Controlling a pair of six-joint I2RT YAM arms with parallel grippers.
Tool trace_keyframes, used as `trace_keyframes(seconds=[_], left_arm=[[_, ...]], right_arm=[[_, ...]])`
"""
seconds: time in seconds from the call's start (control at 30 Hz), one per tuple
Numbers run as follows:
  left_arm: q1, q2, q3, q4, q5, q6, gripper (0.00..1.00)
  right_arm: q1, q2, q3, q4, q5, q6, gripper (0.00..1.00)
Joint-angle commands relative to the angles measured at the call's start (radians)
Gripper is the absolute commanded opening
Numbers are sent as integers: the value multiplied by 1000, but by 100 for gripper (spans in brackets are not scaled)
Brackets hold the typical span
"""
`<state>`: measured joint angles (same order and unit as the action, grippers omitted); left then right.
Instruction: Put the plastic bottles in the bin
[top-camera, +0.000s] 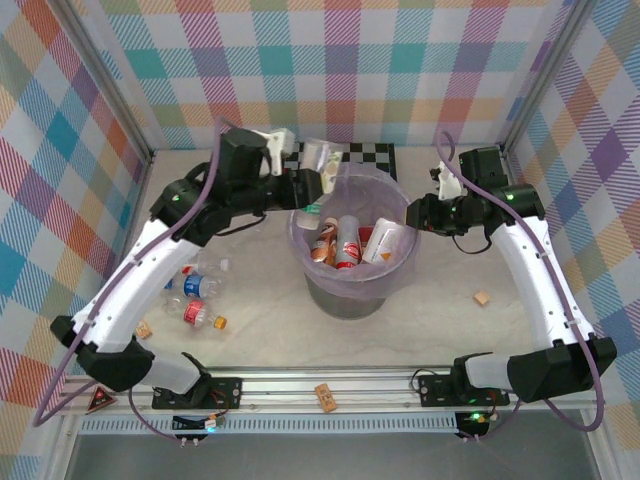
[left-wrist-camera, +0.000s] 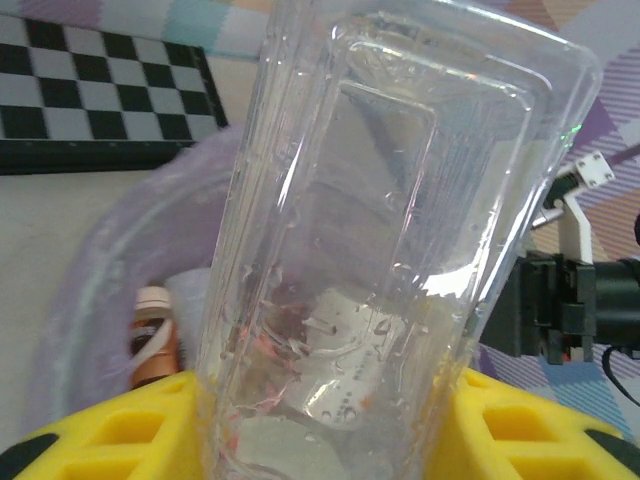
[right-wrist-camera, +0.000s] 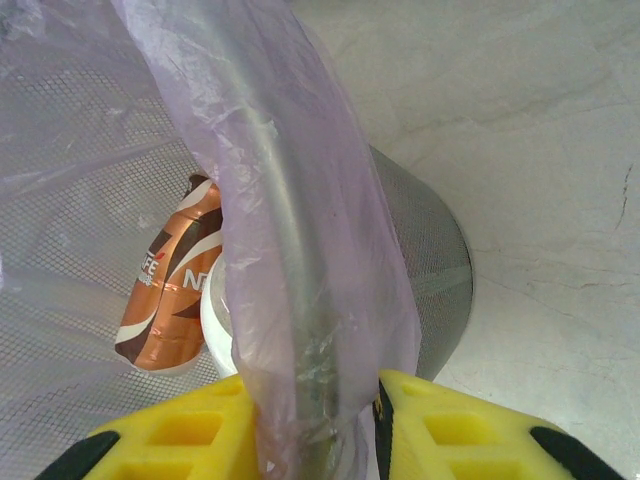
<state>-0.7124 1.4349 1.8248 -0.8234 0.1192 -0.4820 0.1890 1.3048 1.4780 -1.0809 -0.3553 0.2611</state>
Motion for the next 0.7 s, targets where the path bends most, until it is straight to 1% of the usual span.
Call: trace_keyframes(seconds=[0.0,0.13,0.37,0.43,0.6,0.67], left_arm=[[-45,58,49,18,2,8,31],[-73,110,45,9,-9,9,31],[-85,140,-98,51,-17,-31,31],[-84,168,-99,22,-60,-25,31],[-84,238,-94,-22,-95,-12,34],[-85,256,-102,-47,-131,-10,36]], right_arm=[[-5,16,2,14,-27,4,33],[-4,18,-1,15,-27,4,33],[-3,23,-5,18,-28,3,33],[-5,25,-4,19,-29,3,33],[-3,26,-1,14,-23,-2,33],[-4,25,0,13,-20,-3,33]])
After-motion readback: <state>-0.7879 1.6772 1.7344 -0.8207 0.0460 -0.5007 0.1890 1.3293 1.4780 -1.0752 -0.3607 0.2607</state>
